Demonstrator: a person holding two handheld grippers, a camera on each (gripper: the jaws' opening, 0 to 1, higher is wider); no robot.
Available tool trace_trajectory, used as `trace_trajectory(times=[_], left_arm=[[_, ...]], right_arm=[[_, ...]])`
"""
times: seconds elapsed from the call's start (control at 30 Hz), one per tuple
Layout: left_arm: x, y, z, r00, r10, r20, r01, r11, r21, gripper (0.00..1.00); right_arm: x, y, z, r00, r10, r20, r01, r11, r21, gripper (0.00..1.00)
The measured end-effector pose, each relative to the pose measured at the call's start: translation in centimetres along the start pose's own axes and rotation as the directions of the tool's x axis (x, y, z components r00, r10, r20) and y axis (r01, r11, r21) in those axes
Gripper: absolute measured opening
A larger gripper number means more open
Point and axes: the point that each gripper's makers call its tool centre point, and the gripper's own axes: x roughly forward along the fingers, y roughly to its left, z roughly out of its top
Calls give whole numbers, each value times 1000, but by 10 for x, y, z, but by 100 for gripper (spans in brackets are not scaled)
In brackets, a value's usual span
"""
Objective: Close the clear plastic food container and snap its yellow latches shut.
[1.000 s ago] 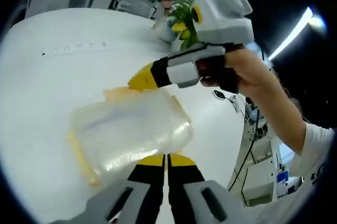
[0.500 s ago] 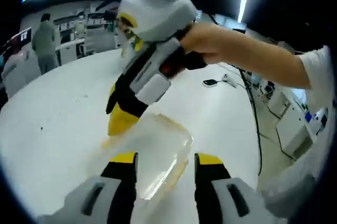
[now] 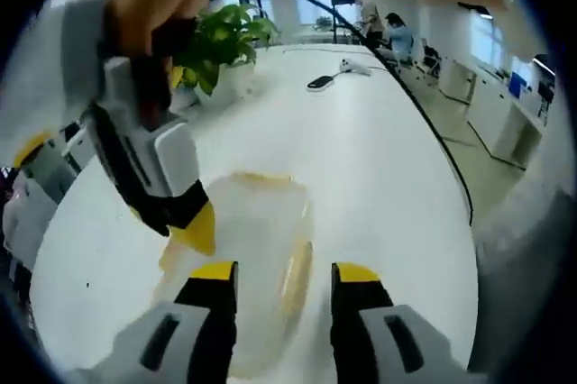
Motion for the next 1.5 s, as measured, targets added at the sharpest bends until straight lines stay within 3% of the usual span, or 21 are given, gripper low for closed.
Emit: trace_trajectory(times=[0.07, 0.1, 0.13, 0.27, 0.4, 0.67, 0.9, 0.97, 1.07, 1.2, 1.5], left_arm=[[1, 0, -1, 1000, -7, -6, 7, 1000, 0, 34], [1, 0, -2, 1000, -14, -14, 14, 1000, 2, 34], [1, 0, 0, 1000, -13, -5, 13, 1000, 10, 34], [2, 6, -2, 999, 18, -32, -17, 999, 31, 26], [1, 3, -3, 999, -10, -40, 11, 999, 33, 29], [2, 7, -4, 997, 38, -63, -29, 991, 134, 24], [3, 7, -3, 998, 31, -61, -26, 996, 89, 24], [3, 7, -3, 998, 31, -62, -26, 996, 88, 24], [4, 6, -3, 998, 32, -61, -26, 995, 99, 24], [6, 4, -3, 997, 41, -69, -31, 990, 140, 25], [6, 3, -4, 996, 49, -78, -38, 989, 144, 25]], right_arm=[[4, 8, -8, 999, 29, -39, -30, 1000, -11, 42], [3, 6, -13, 998, 22, -64, -23, 1000, -21, 42], [2, 5, -9, 999, 30, -38, -30, 1000, 1, 41], [1, -1, -9, 999, 45, -29, -45, 999, 10, 40], [1, 2, -10, 998, 63, -3, -63, 998, 13, 40], [2, -2, -8, 996, 91, 10, -92, 996, 25, 37], [3, 0, -6, 997, 80, 12, -80, 996, 40, 34], [4, 3, -5, 998, 63, -16, -62, 997, 35, 34], [3, 4, -5, 997, 11, -81, -14, 999, -41, 34], [4, 9, -6, 983, -29, -179, 21, 999, -51, 34], [8, 7, -6, 976, 20, -215, -23, 1000, -12, 35]])
